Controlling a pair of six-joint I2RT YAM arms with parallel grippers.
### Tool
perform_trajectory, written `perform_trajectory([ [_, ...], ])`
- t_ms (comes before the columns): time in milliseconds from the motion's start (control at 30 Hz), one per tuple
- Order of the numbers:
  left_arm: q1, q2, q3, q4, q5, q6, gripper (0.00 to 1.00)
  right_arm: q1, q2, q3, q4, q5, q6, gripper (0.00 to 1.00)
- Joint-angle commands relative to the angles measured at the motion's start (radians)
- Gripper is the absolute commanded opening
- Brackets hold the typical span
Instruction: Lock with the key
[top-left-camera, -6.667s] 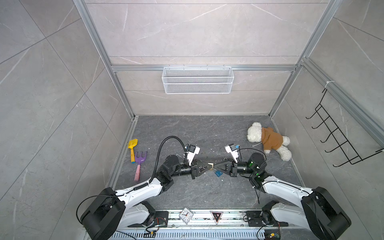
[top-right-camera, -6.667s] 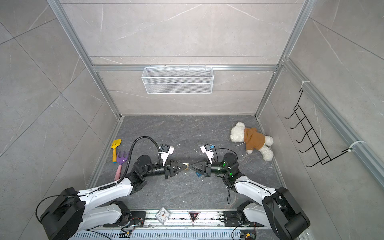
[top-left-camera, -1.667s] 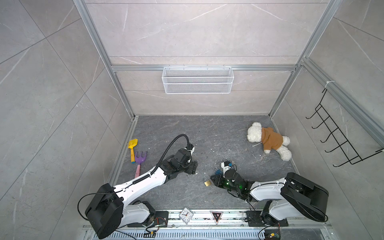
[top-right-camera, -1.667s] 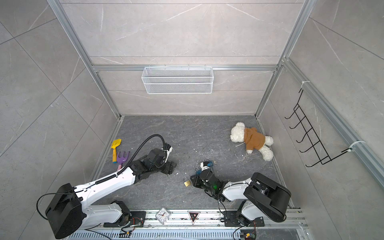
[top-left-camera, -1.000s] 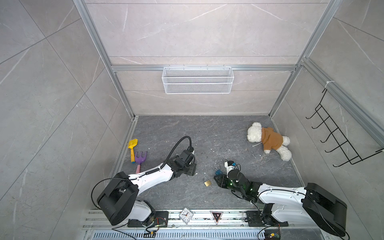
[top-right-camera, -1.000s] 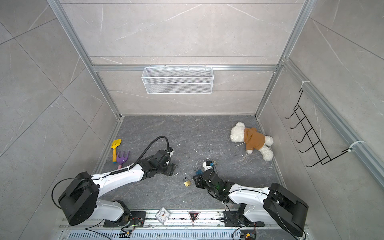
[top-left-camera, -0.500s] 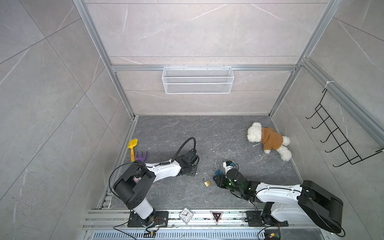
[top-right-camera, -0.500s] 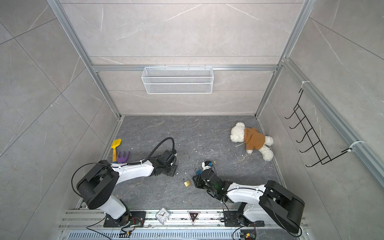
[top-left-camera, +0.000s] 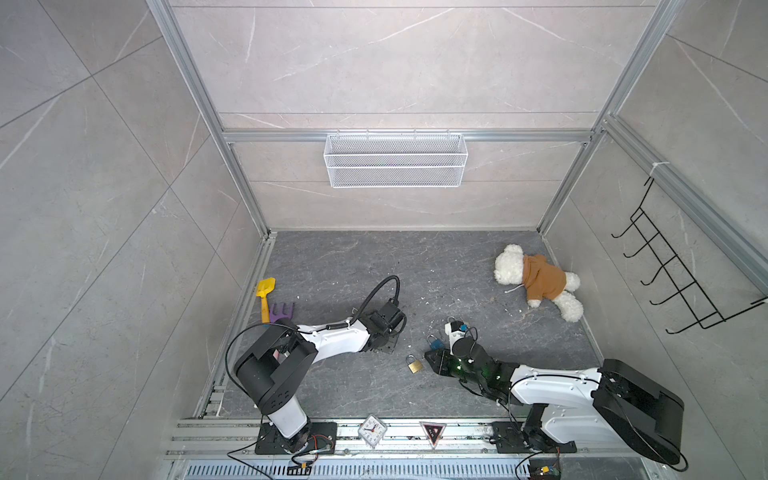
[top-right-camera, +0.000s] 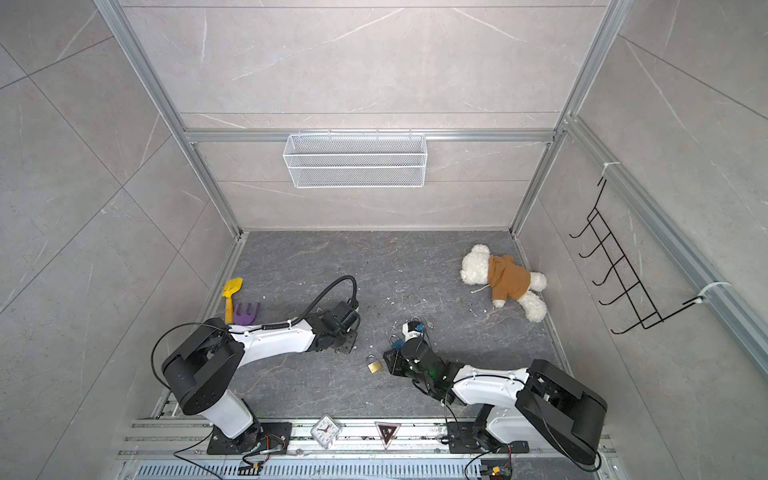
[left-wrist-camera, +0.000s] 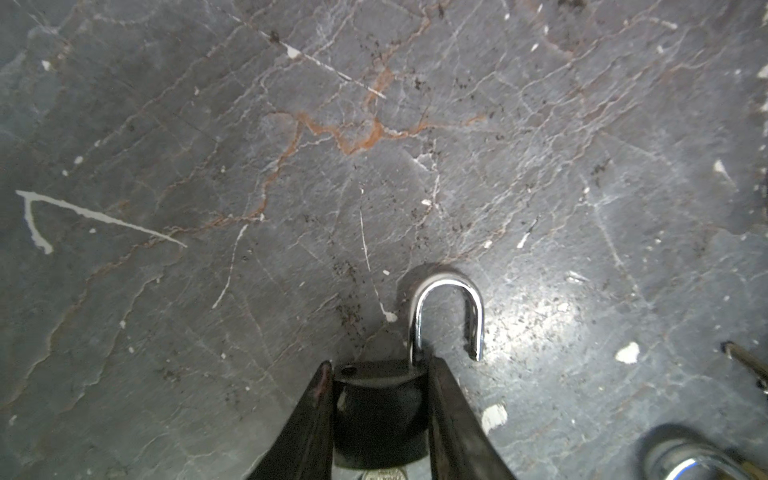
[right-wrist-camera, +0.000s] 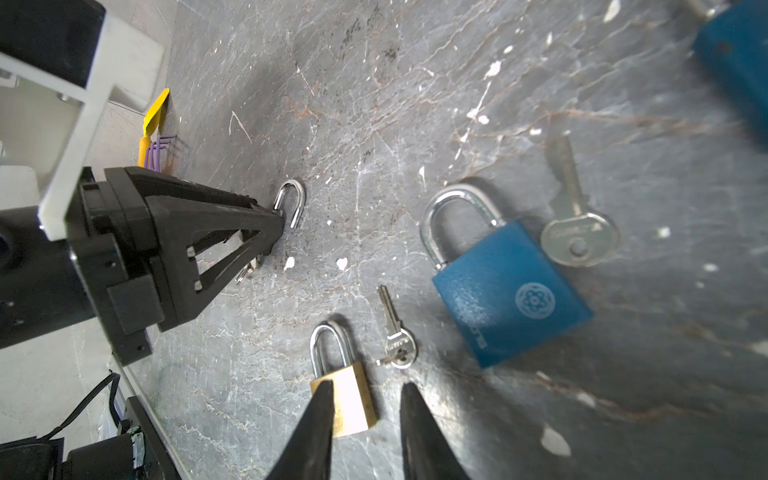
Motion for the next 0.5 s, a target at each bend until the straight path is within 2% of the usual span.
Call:
perform_trajectory([
  [0,-0.002,-0.029,0.025,-0.048,-0.048,0.025,0.2,0.005,0.015,0.01,0.019,0.007,-0.023,0.3],
  [67,-0.002,-0.041,0.028,-0.044,-0.059,0.038,0.14,0.004,0.014,0.023,0.009,0.0,-0.042,0.3],
  [133,-0.001,-0.054,0.032,-0.042,-0.065,0.056,0.03,0.002,0.007,0.044,-0.008,-0.021,-0.082,0.3],
  [200,-0.002,-0.072,0.04,-0.035,-0.06,0.084,0.0,-0.007,-0.008,0.086,-0.065,-0.072,-0.157,0.3],
  [300,-0.003,-0.119,0.044,-0.019,0.016,0.161,0.0,-0.062,-0.039,0.136,-0.115,-0.237,-0.262,0.26],
  [367,-0.008,-0.161,0.042,-0.017,0.094,0.222,0.0,-0.145,-0.067,0.152,-0.13,-0.41,-0.3,0.23],
  [467,-0.016,-0.225,0.041,-0.025,0.174,0.284,0.0,-0.236,-0.107,0.213,-0.256,-0.568,-0.369,0.23],
])
